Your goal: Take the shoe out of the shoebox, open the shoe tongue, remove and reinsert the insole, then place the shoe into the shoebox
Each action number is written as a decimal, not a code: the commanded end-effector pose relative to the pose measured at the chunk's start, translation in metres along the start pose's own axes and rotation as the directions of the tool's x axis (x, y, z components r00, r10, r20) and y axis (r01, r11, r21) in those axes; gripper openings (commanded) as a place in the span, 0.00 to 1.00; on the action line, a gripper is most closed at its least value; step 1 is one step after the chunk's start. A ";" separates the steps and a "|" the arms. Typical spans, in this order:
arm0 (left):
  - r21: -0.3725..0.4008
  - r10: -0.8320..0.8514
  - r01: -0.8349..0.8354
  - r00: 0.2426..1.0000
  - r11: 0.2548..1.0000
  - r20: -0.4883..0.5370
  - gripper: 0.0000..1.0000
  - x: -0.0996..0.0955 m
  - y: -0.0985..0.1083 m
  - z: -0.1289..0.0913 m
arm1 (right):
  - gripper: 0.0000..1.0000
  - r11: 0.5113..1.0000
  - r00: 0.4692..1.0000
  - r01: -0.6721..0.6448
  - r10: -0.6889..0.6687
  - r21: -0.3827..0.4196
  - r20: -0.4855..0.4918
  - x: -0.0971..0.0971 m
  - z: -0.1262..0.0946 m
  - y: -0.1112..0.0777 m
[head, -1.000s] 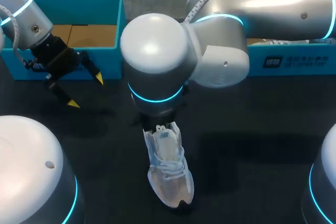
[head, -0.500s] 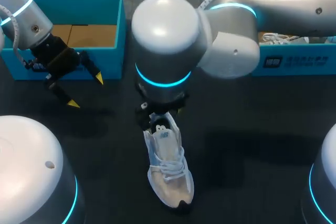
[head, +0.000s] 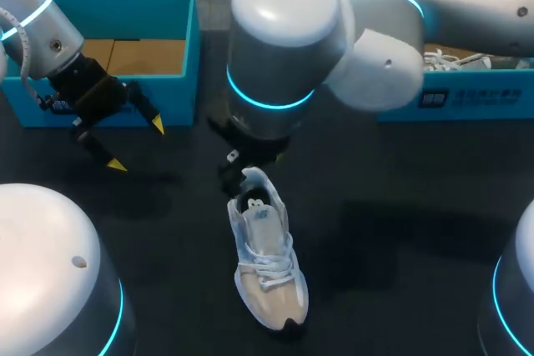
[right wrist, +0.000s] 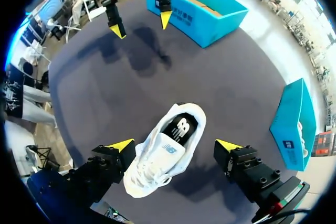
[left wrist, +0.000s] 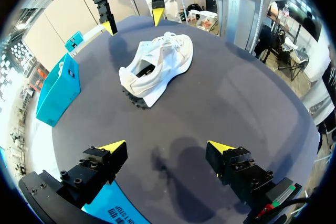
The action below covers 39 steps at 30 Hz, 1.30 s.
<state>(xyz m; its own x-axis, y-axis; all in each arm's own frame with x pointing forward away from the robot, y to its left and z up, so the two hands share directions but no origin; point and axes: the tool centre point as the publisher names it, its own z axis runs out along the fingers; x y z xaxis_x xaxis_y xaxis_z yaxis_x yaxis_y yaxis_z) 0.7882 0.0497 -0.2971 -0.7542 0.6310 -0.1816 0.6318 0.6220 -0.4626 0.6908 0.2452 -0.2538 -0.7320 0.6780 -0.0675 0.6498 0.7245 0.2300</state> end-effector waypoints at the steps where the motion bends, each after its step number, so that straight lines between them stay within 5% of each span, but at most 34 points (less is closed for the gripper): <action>1: -0.003 0.000 0.000 1.000 1.000 -0.002 1.00 0.000 0.000 0.000 | 1.00 1.000 1.000 0.001 -0.001 -0.013 -0.019 -0.005 0.000 -0.006; 3: -0.003 0.000 0.000 1.000 1.000 -0.002 1.00 0.000 0.000 0.000 | 1.00 1.000 1.000 0.001 -0.001 -0.013 -0.019 -0.005 0.000 -0.006; 8: -0.003 0.000 0.000 1.000 1.000 -0.002 1.00 0.000 0.000 0.000 | 1.00 0.953 0.947 0.299 -0.301 0.042 0.111 -0.004 0.004 0.013; 19: -0.003 0.000 0.000 1.000 1.000 -0.002 1.00 0.000 0.000 0.000 | 1.00 0.756 0.749 0.649 -0.654 0.081 0.107 -0.010 0.017 0.036; 25: -0.003 0.000 0.000 1.000 1.000 -0.002 1.00 0.000 0.000 0.000 | 1.00 0.684 0.682 0.727 -0.729 0.058 0.049 -0.018 0.039 0.046; 39: -0.003 0.000 0.000 1.000 1.000 -0.002 1.00 0.000 0.000 0.000 | 1.00 0.631 0.632 0.774 -0.775 0.058 -0.017 -0.039 0.066 0.048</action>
<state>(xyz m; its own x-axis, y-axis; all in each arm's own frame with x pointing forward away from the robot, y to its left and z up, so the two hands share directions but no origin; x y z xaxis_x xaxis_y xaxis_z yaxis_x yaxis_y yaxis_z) 0.7882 0.0497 -0.2971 -0.7542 0.6310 -0.1817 0.6318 0.6219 -0.4626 0.7600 0.2655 -0.3002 -0.9678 -0.1269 -0.2175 -0.1355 0.9905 0.0249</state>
